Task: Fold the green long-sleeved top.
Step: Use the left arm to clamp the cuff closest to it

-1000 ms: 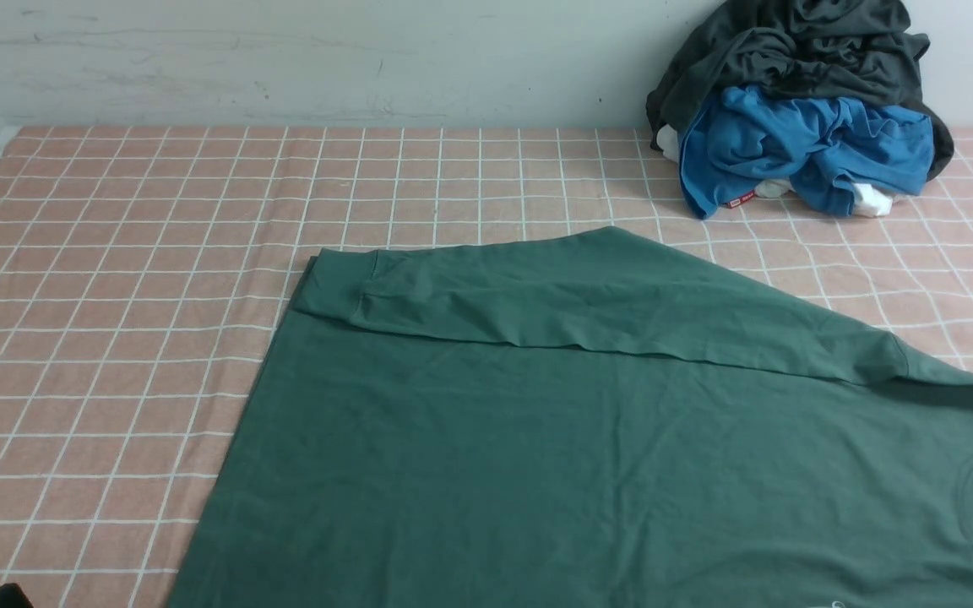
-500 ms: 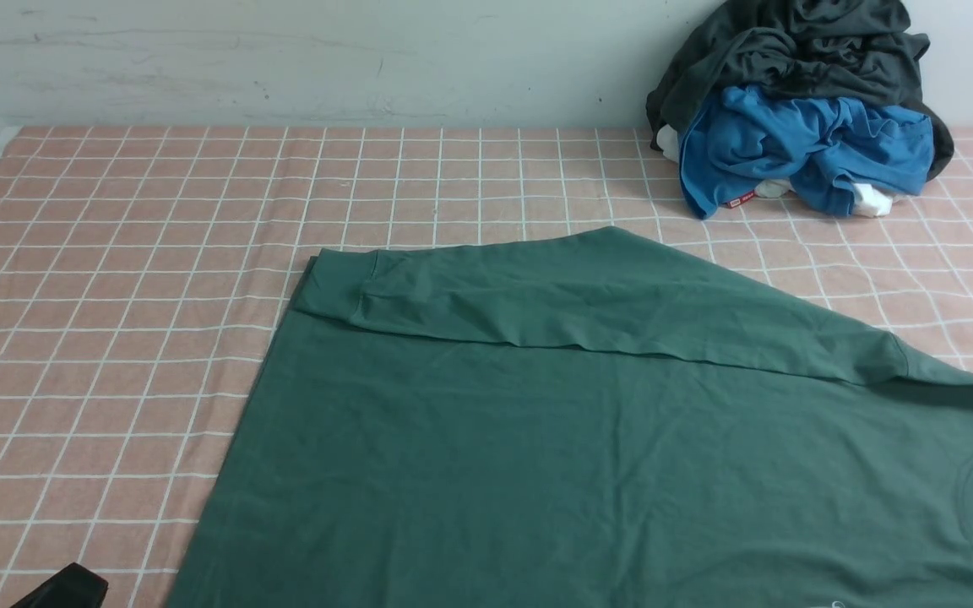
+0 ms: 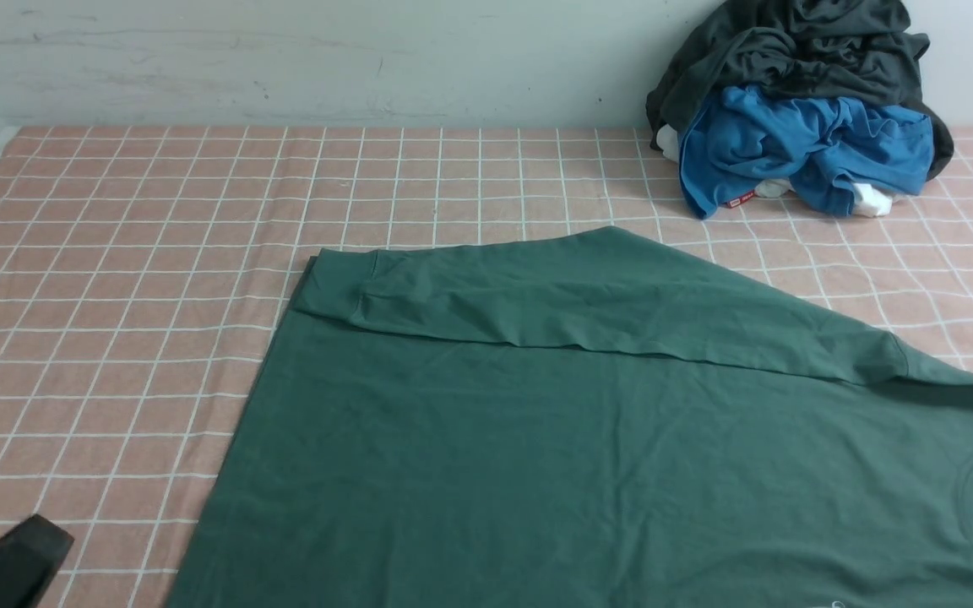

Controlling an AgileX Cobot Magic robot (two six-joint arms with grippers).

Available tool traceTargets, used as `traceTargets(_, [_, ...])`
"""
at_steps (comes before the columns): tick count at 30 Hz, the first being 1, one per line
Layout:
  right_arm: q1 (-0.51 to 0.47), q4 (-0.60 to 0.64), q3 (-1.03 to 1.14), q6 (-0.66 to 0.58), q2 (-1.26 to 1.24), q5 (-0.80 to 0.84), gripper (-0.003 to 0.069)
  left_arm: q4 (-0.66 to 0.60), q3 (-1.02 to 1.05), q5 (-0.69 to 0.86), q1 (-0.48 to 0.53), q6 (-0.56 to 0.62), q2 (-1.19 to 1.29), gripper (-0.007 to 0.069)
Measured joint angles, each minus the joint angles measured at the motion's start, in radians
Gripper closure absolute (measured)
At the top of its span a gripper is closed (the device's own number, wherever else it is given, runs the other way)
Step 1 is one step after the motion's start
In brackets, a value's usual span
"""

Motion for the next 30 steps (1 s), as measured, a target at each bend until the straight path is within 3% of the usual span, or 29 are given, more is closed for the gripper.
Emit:
traceTargets(7, [0.000,-0.032,-0.162,-0.338,0.058,-0.048,0.0674,0.033,-0.142,0.014,0.000,0.271,0.077,0.0627])
traceTargets(10, [0.000,-0.078,-0.256,-0.438,0.175,-0.029,0.0674,0.124,-0.223,0.096,0.000,0.333,0.204,0.0627])
traceTargets(12, [0.000,-0.153,-0.371,-0.483,0.330,0.045,0.0674,0.267,-0.352,0.253,0.000,0.378,0.368,0.0627])
traceTargets(13, [0.000,-0.153,-0.380,-0.483,0.330,0.045,0.0674,0.281,-0.363,0.269,0.000,0.381,0.368,0.0627])
traceTargets(17, [0.001,-0.322,-0.585,-0.496,0.586,0.273,0.0674,0.574,-0.583,0.597,-0.002,0.385,0.625,0.0627])
traceTargets(19, [0.018,-0.399,-0.683,-0.488,0.720,0.424,0.0674,0.718,-0.665,0.714,-0.029,0.335,0.747,0.0627])
traceTargets(21, [0.049,-0.448,-0.747,-0.470,0.802,0.512,0.0674,0.789,-0.705,0.738,-0.071,0.275,0.818,0.0627])
traceTargets(26, [0.201,-0.602,-0.857,-0.390,0.962,0.671,0.0674,0.858,-0.722,0.759,-0.212,0.198,1.001,0.0622])
traceTargets(30, [0.336,-0.729,-0.889,-0.308,1.043,0.836,0.0674,0.865,-0.722,0.761,-0.293,0.190,1.165,0.0574])
